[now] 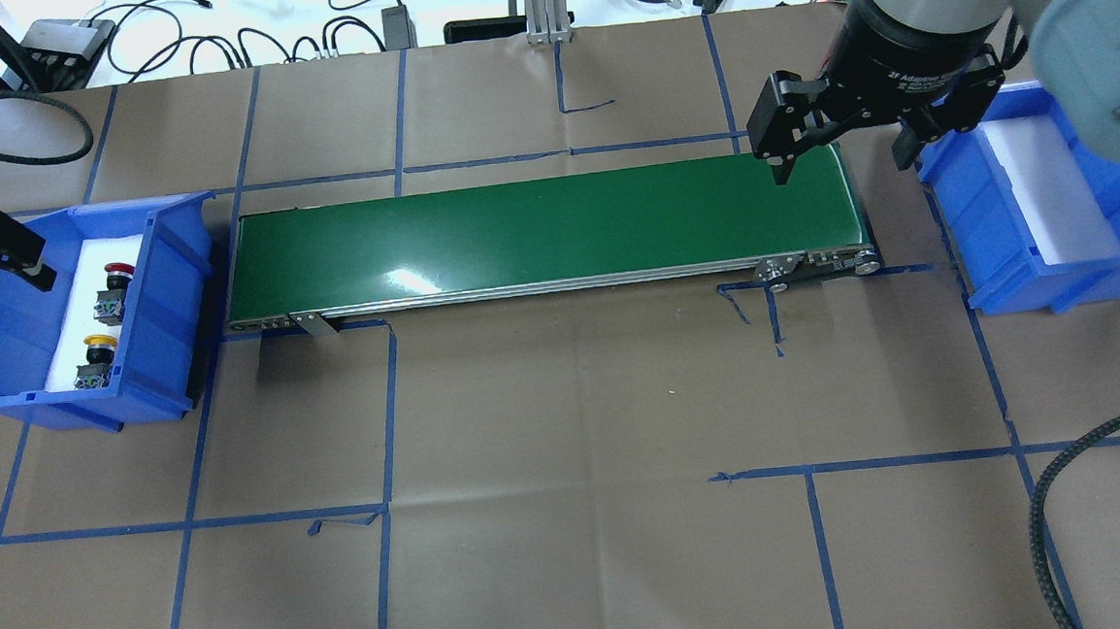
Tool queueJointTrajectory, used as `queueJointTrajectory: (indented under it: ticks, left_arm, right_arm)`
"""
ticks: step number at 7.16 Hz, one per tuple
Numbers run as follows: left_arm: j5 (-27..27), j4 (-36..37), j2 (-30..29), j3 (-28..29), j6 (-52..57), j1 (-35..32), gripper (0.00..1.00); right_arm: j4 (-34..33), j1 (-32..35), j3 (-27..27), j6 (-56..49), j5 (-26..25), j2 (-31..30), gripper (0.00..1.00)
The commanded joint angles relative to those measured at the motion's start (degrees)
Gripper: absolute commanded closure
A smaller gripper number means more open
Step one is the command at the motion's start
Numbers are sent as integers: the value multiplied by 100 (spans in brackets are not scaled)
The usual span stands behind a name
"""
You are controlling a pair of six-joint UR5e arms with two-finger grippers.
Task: Transport two buttons from left to right
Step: 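Lower the left gripper and grasp the yellow-capped button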
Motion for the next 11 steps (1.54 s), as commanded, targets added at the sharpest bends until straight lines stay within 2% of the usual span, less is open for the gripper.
queueJointTrajectory:
  ticks: [1, 5, 8, 11]
  left_arm:
    - [-10, 398, -94, -294, 861, 711, 2]
    - [-80, 1750, -341, -1014, 473, 688, 1]
    - [-80, 2270, -726, -1094, 470, 407, 2]
    - [-80, 3209, -1149, -1445, 663, 459, 3]
  right_arm:
    - [3, 0, 3, 34, 30, 0, 0]
    - [214, -18, -112, 8, 12, -27, 0]
    - [161, -9, -138, 26, 74, -17, 0]
    - [161, -9, -120, 8, 30, -17, 0]
